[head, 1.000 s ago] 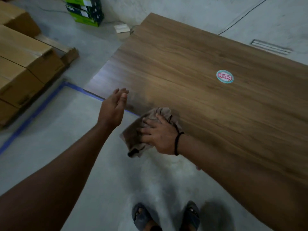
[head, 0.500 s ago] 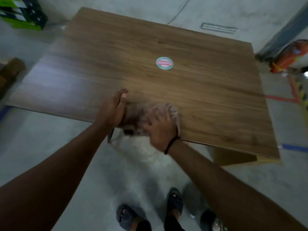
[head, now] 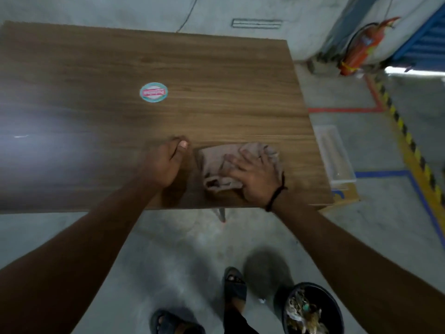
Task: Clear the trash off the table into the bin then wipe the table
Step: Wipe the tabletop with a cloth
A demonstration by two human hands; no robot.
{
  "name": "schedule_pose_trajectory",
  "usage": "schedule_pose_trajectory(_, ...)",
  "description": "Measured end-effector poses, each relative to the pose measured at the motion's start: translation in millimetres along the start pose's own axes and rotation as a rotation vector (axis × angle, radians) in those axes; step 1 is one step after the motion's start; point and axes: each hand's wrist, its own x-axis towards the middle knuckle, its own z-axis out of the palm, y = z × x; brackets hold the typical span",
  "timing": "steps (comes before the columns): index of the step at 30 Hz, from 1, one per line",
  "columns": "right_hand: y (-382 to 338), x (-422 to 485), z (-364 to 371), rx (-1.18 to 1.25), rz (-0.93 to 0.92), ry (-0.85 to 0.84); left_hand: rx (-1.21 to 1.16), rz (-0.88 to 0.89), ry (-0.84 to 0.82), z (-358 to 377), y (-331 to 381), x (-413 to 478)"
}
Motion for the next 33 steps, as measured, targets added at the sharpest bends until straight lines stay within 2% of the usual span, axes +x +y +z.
schedule_pose_trajectory(3, -15.5, -33.4, 35.1, 0.017, -0.127, 0.097, 0.045, 0.058, -0.041, 28.7, 30.0, 13.4)
schedule_pose_trajectory(7, -8.6, -99.4, 29.1, 0.250, -0.300, 0.219, 0.086, 0.179, -0.068, 63.2, 73.0, 32.4)
schedule_pose_trajectory(9, 32.6, -111.5, 19.3, 0.431, -0.235, 0.371, 0.090, 0.237, -0.109, 80.4, 86.9, 44.4)
schedule_pose_trajectory(11, 89.6, -108.4, 10.8, 0.463, -0.055, 0.471, 0.107, 0.284, -0.130, 99.0, 101.2, 58.9)
schedule_pose_trajectory(13, 138.6, -95.7, 7.8, 0.373, 0.129, 0.441, 0.119, 0.309, -0.131, 118.0, 117.0, 73.5)
schedule_pose_trajectory(15, 158.1, -82.9, 11.2, 0.277, 0.228, 0.310, 0.147, 0.321, -0.118, 138.6, 134.3, 86.4)
schedule_pose_trajectory(17, 152.8, -78.5, 19.4, 0.235, 0.245, 0.251, 0.168, 0.314, -0.118, 159.4, 150.3, 98.0)
schedule_pose_trajectory(24, 117.5, -147.3, 56.6, 0.301, 0.146, 0.355, 0.239, 0.440, -0.221, 201.1, 201.9, 136.9)
schedule_pose_trajectory(29, 122.1, -211.0, 44.4, 0.397, 0.032, 0.385, 0.329, 0.468, -0.265, 212.6, 214.5, 164.1)
schedule_pose_trajectory(33, 162.4, -212.9, 23.6, 0.527, 0.187, 0.552, 0.402, 0.502, -0.224, 219.1, 223.9, 190.2)
